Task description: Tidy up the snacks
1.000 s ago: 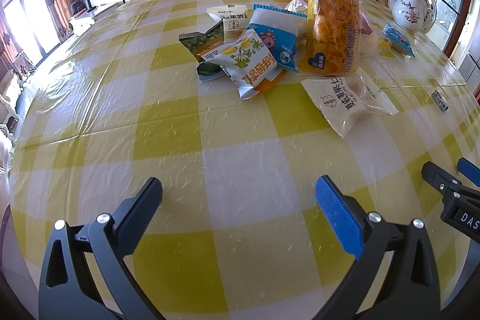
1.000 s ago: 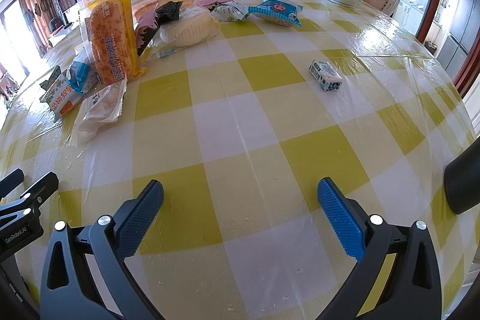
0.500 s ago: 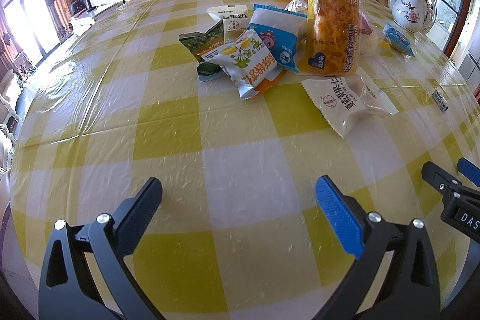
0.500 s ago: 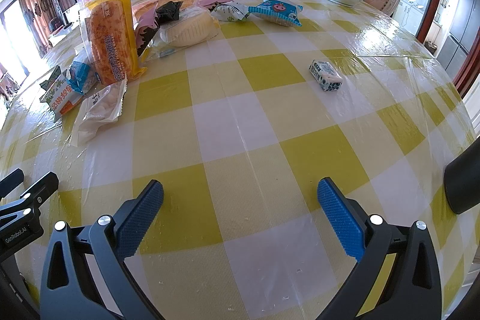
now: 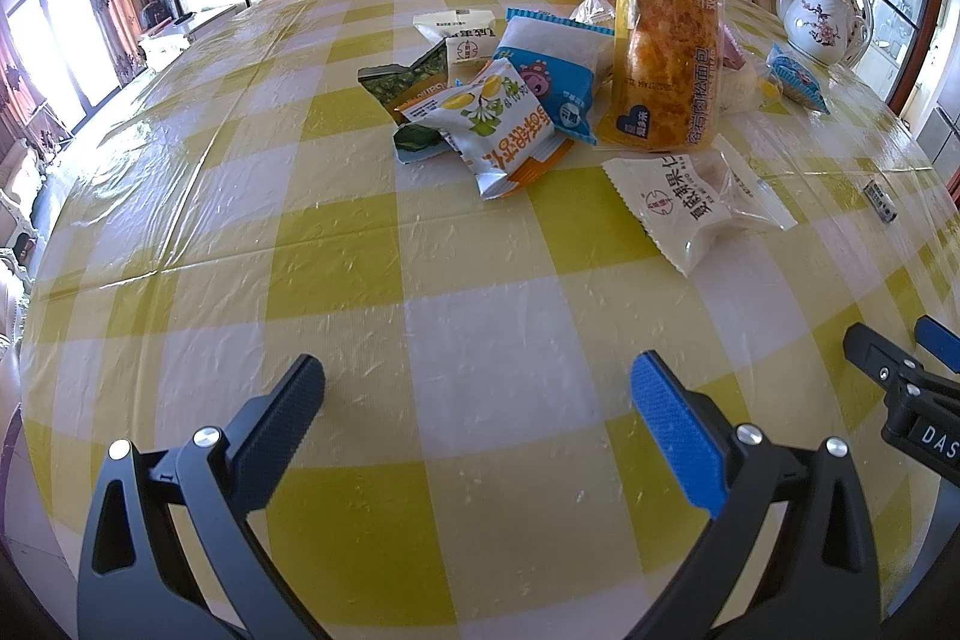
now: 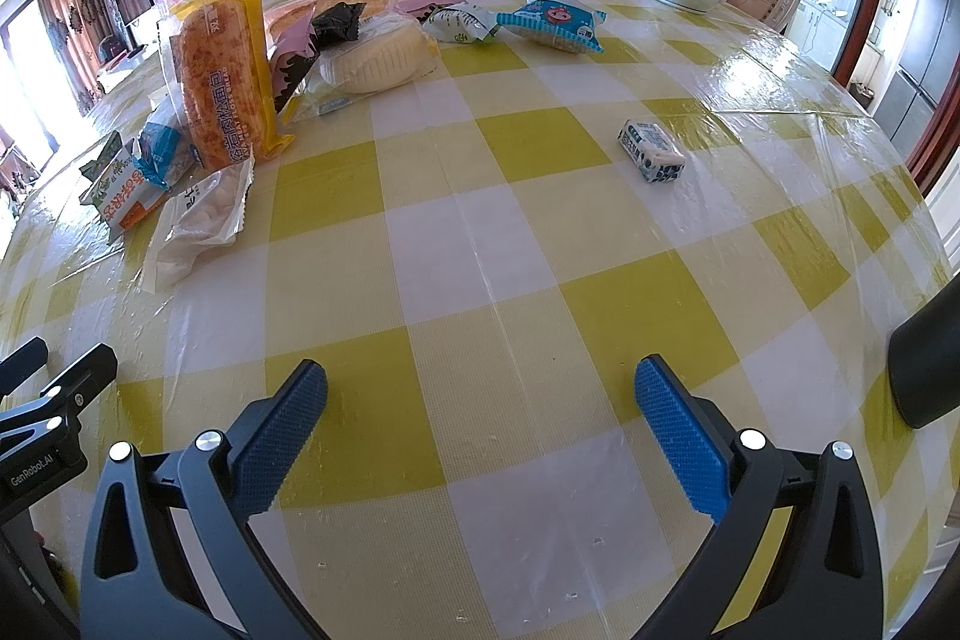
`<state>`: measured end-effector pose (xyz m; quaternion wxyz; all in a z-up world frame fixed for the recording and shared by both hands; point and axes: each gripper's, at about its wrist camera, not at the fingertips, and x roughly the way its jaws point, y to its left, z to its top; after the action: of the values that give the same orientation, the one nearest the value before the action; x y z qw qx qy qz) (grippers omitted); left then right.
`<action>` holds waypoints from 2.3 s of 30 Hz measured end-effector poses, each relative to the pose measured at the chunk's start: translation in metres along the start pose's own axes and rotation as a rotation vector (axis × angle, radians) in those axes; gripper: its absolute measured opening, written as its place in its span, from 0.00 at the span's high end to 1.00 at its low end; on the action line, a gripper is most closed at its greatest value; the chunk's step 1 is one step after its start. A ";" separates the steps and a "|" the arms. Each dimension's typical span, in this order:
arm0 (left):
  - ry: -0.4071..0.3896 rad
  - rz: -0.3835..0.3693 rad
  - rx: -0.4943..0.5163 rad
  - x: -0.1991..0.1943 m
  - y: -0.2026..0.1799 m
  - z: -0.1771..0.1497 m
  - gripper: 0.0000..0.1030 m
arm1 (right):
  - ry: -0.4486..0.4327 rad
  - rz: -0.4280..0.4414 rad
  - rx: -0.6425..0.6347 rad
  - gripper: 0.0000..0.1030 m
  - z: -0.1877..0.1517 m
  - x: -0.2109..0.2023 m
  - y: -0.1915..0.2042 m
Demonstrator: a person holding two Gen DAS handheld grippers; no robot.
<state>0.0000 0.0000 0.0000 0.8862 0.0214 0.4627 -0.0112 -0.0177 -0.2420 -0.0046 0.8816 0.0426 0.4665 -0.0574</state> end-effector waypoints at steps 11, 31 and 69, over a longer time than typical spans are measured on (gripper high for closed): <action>0.000 0.000 0.000 0.000 0.000 0.000 0.01 | 0.000 0.000 0.000 0.04 0.000 0.000 0.000; 0.000 0.000 0.000 0.000 0.000 0.000 0.01 | 0.000 0.000 0.000 0.04 0.000 0.000 0.000; -0.248 -0.100 -0.415 -0.043 0.082 -0.022 0.01 | -0.067 0.242 -0.279 0.51 0.056 0.022 0.121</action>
<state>-0.0391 0.0829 0.0247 0.9199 -0.1857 0.3433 0.0378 0.0575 -0.1311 0.0109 0.8946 -0.0262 0.4316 0.1131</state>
